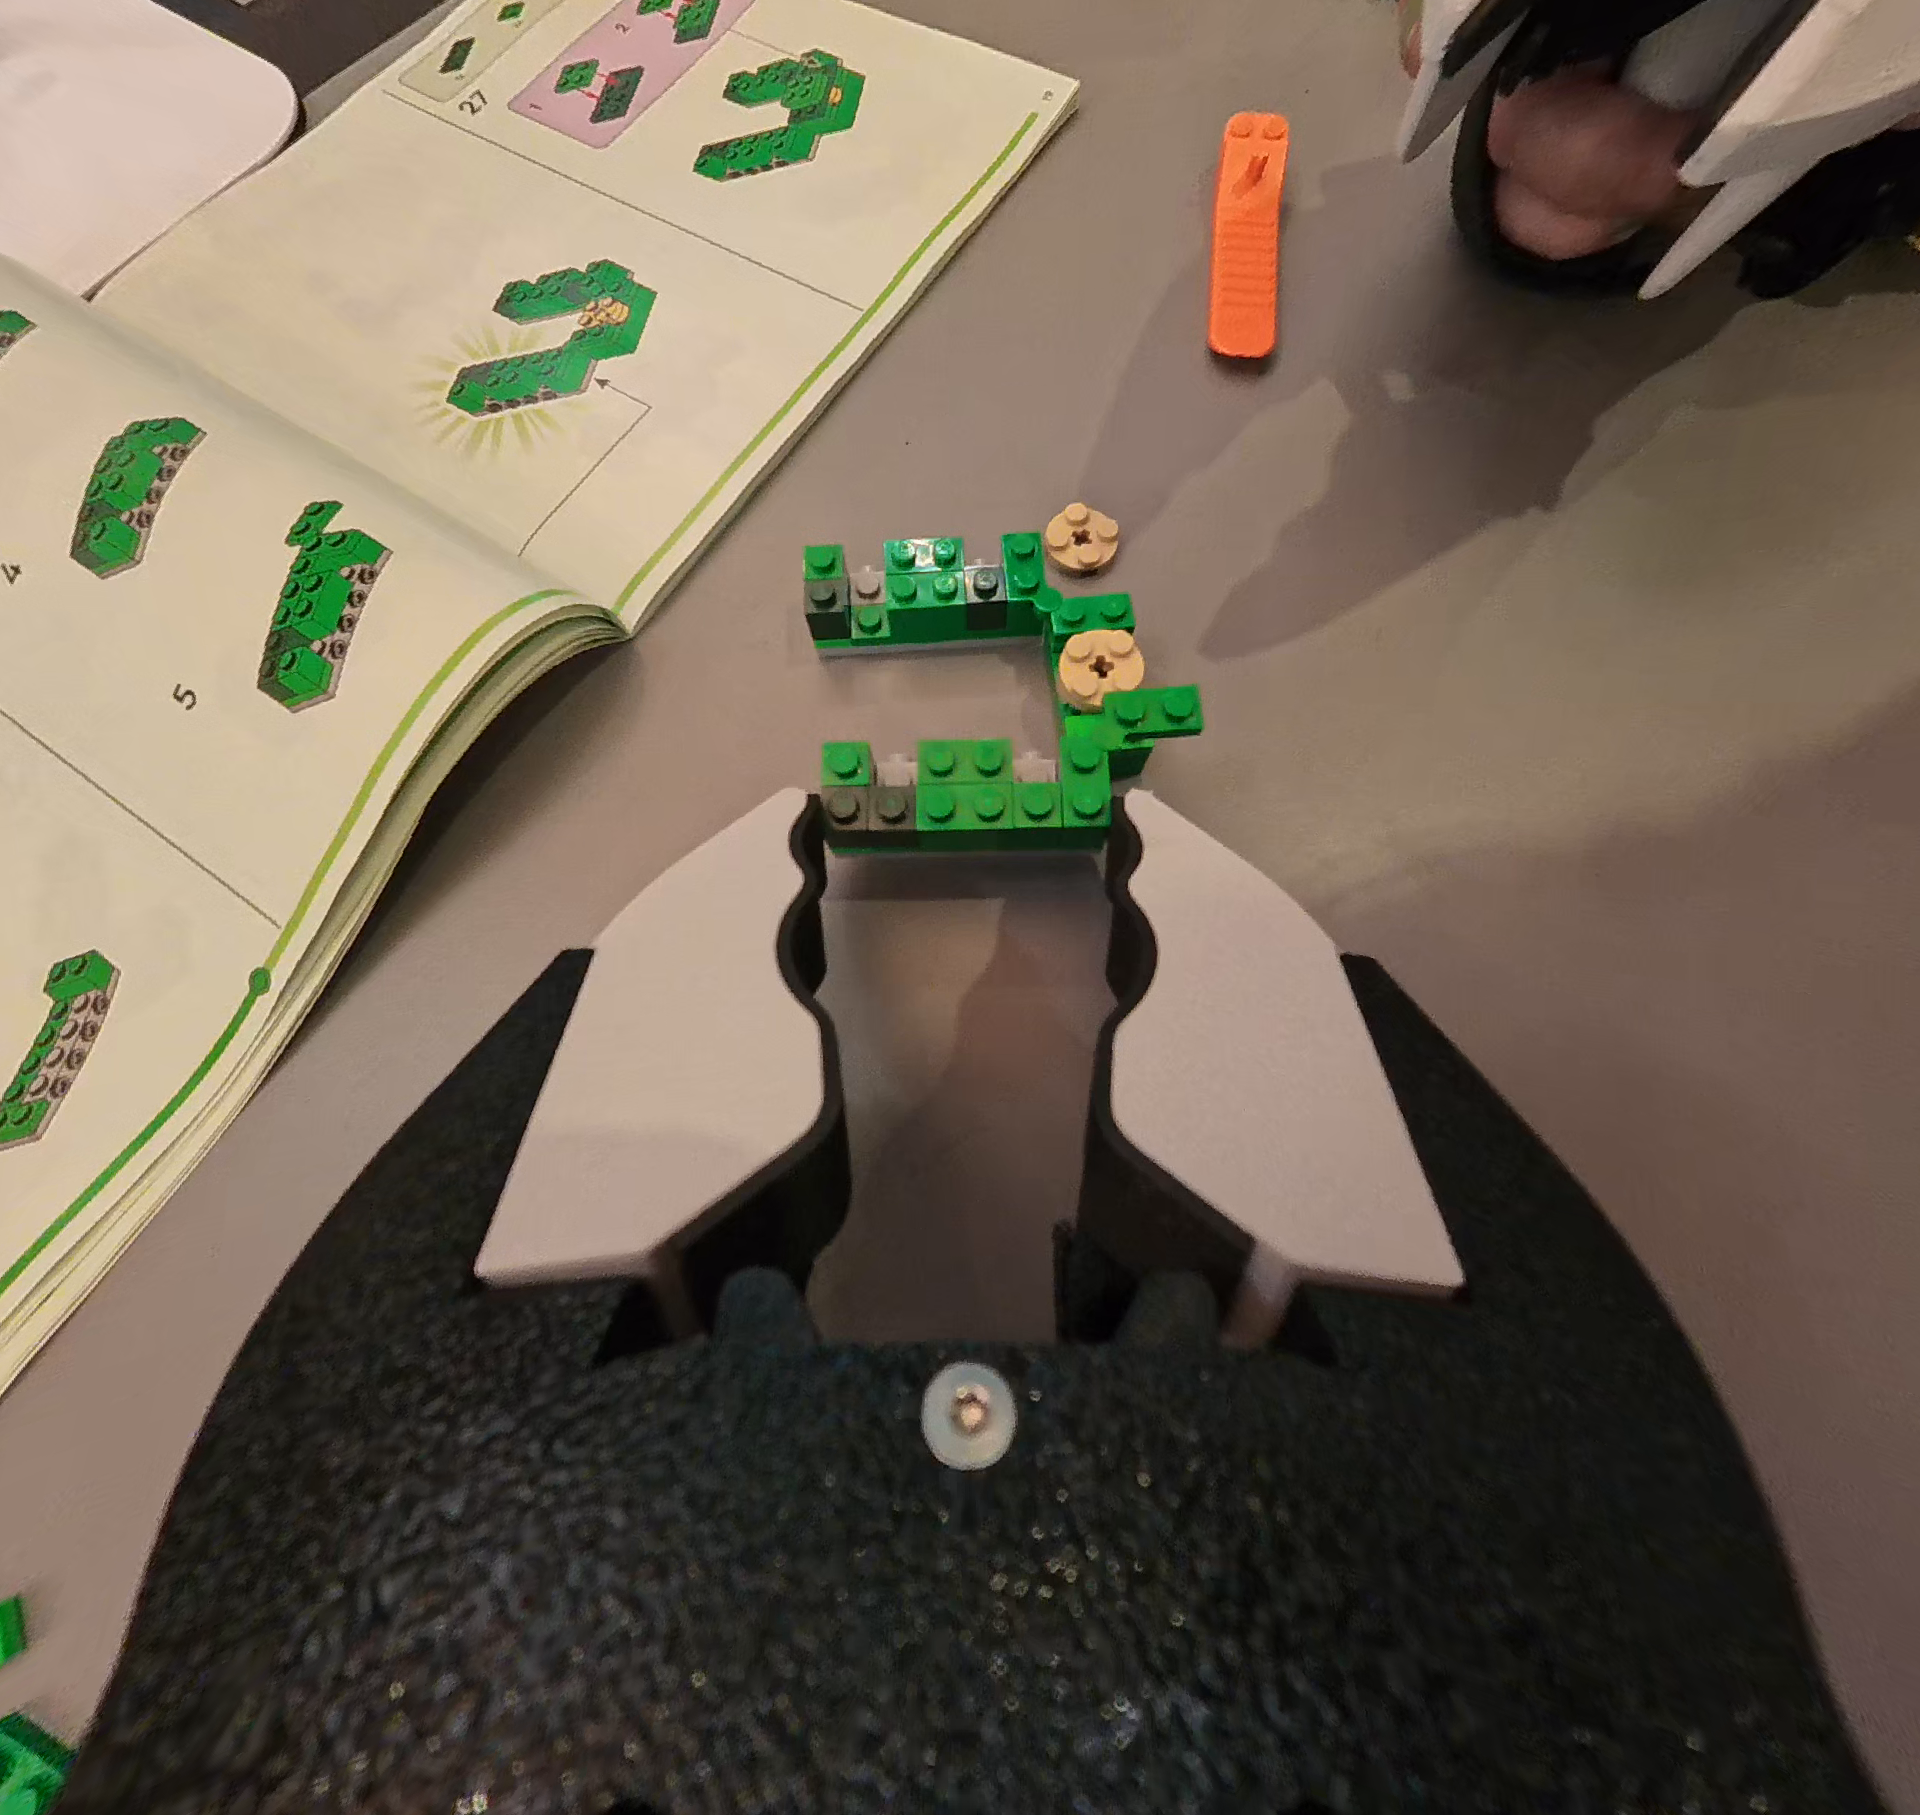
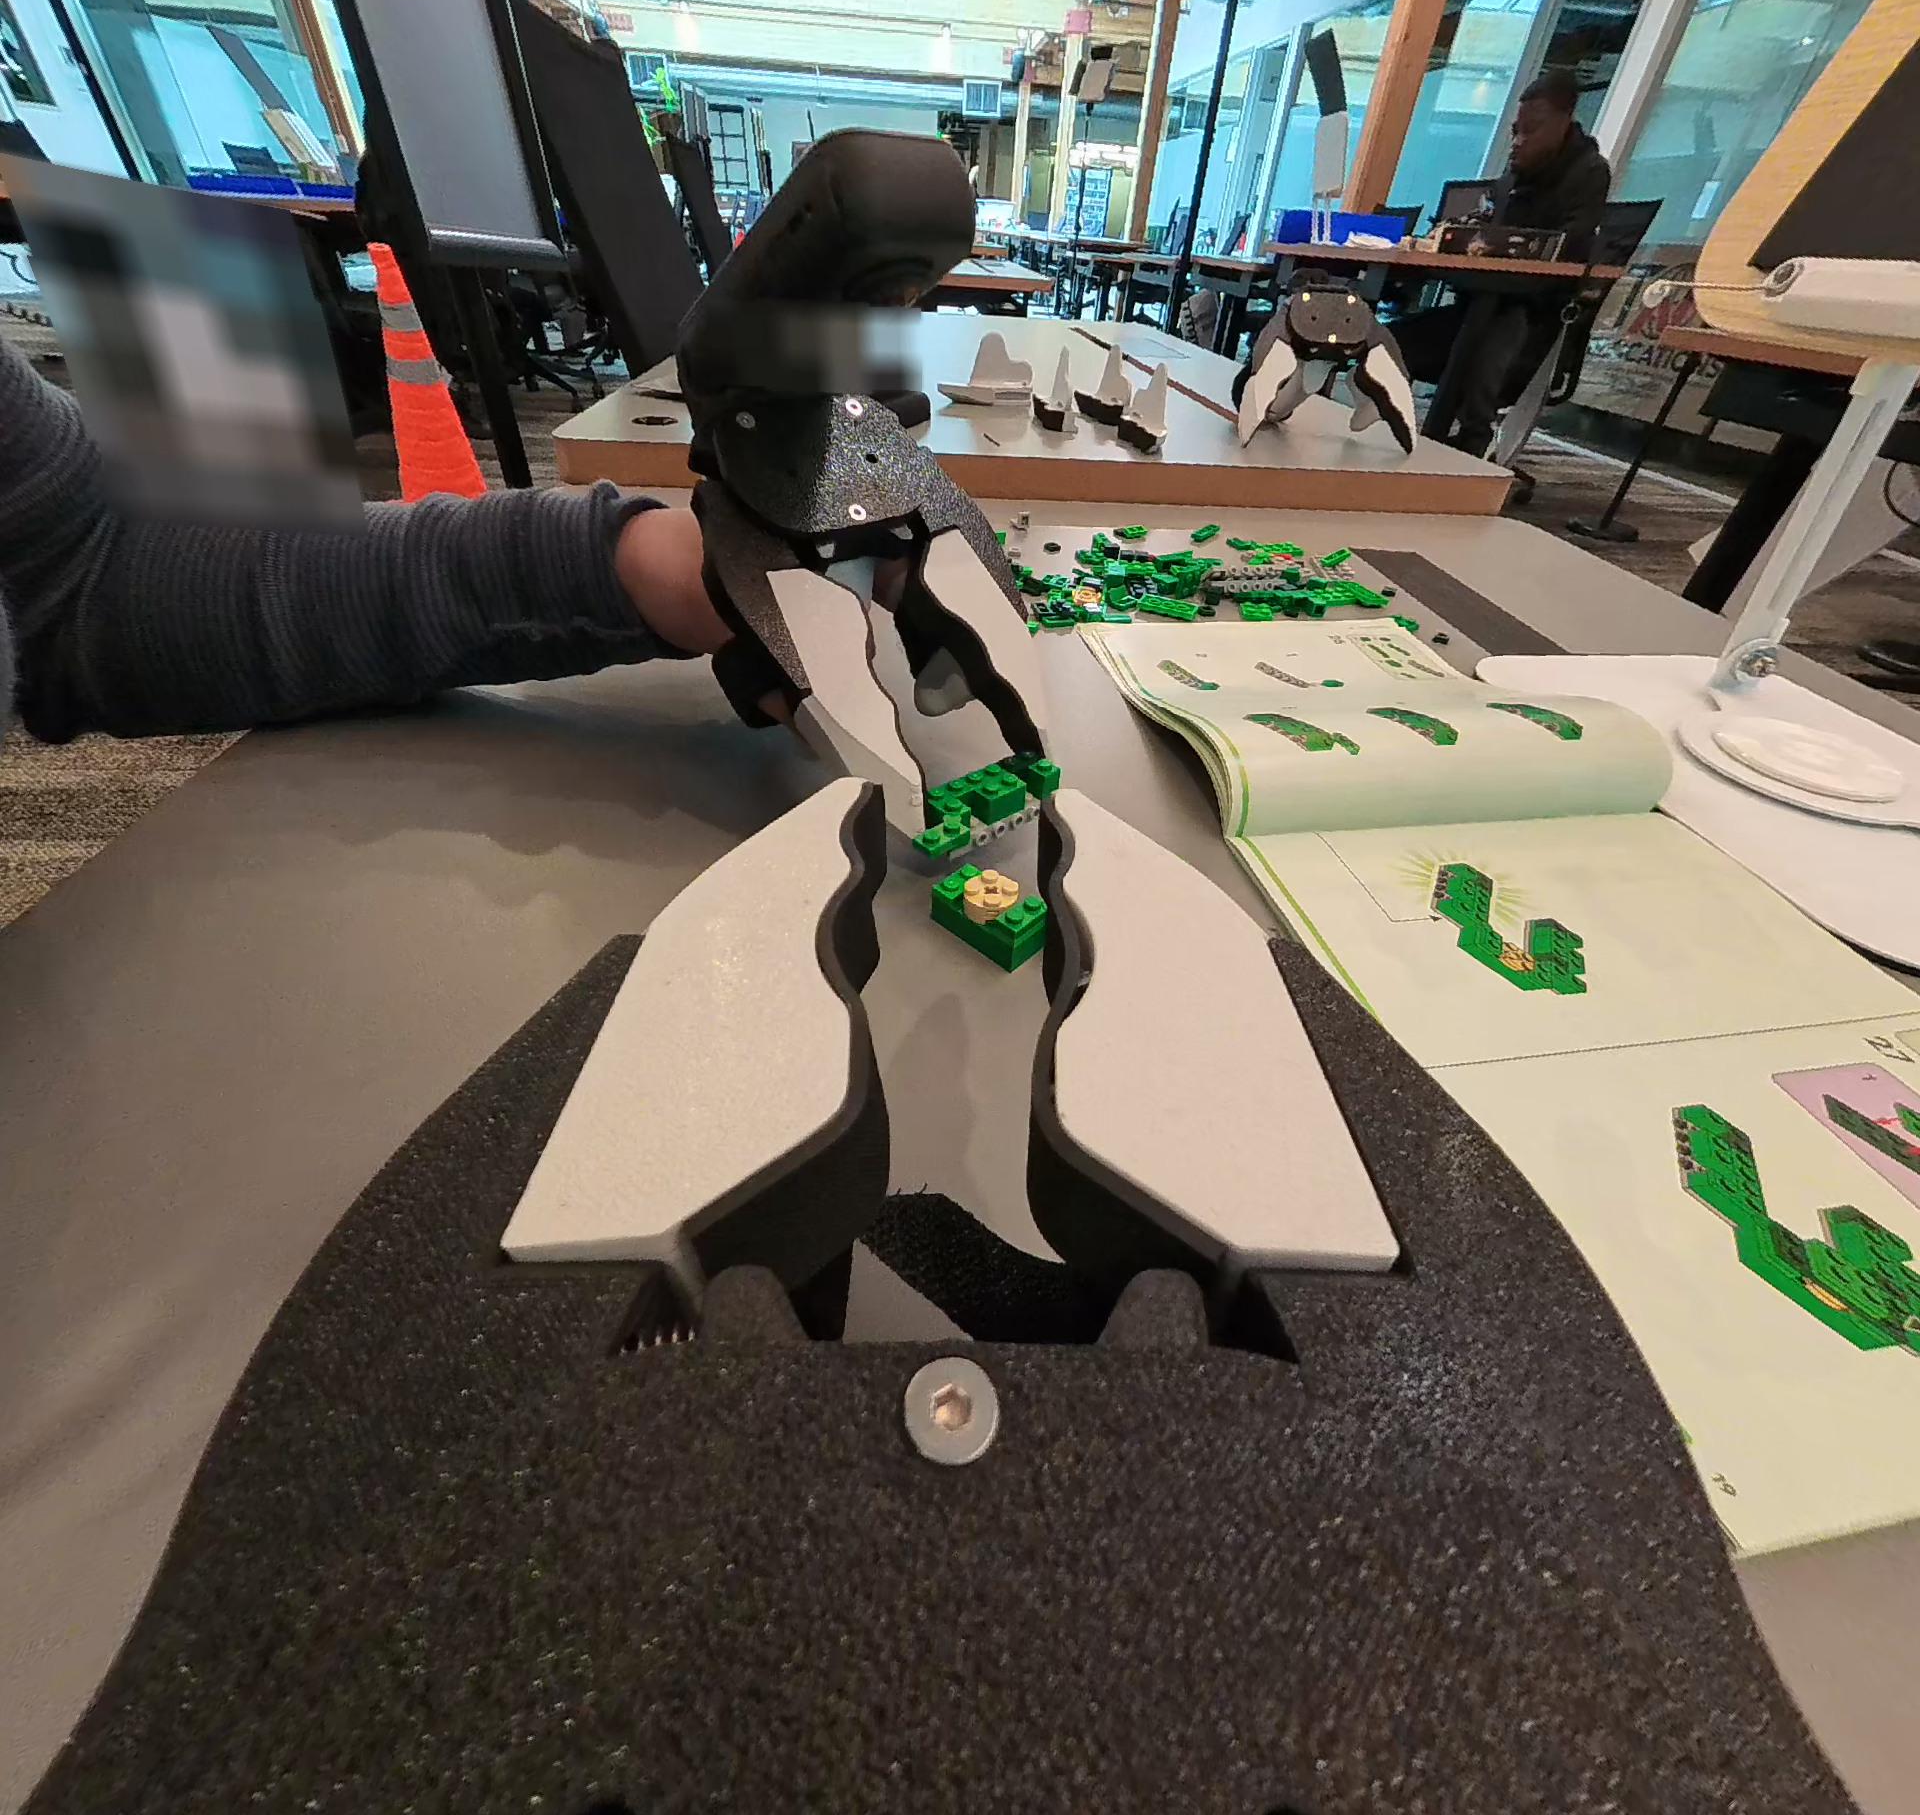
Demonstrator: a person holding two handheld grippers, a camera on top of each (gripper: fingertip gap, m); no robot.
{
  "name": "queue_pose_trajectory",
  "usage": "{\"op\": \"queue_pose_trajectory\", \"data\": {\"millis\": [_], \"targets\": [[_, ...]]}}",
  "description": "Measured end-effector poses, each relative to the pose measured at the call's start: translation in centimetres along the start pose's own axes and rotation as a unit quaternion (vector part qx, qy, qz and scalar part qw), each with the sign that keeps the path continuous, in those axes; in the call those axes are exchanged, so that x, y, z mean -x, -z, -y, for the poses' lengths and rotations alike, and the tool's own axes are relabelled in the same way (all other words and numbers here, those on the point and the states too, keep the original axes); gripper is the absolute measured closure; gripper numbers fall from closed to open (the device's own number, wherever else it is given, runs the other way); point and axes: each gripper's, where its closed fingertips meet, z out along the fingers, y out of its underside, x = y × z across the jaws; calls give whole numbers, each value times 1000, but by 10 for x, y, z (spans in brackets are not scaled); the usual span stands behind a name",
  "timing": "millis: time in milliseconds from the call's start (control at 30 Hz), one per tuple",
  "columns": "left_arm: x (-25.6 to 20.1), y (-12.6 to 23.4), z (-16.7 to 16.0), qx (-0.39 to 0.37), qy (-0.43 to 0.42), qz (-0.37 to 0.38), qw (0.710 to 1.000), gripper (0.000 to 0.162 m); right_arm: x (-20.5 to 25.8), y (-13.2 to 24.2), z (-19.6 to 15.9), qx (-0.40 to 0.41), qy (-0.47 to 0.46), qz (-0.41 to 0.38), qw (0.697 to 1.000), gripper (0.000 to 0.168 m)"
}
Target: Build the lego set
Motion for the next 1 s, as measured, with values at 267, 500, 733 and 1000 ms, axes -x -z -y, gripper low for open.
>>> {"op": "queue_pose_trajectory", "data": {"millis": [267,500,733,1000], "targets": [[15,9,-12,28,8,45,999,111,0,0,0,1,0,1,1000,141],[25,13,-28,61,53,77,994,111,1,-1,-1,4,4,0,1000,141],[24,23,-32,81,13,93,992,85,2,-1,-1,6,8,1,1000,141],[12,23,-27,109,-150,15,982,75,2,-1,-2,6,7,2,1000,141]]}}
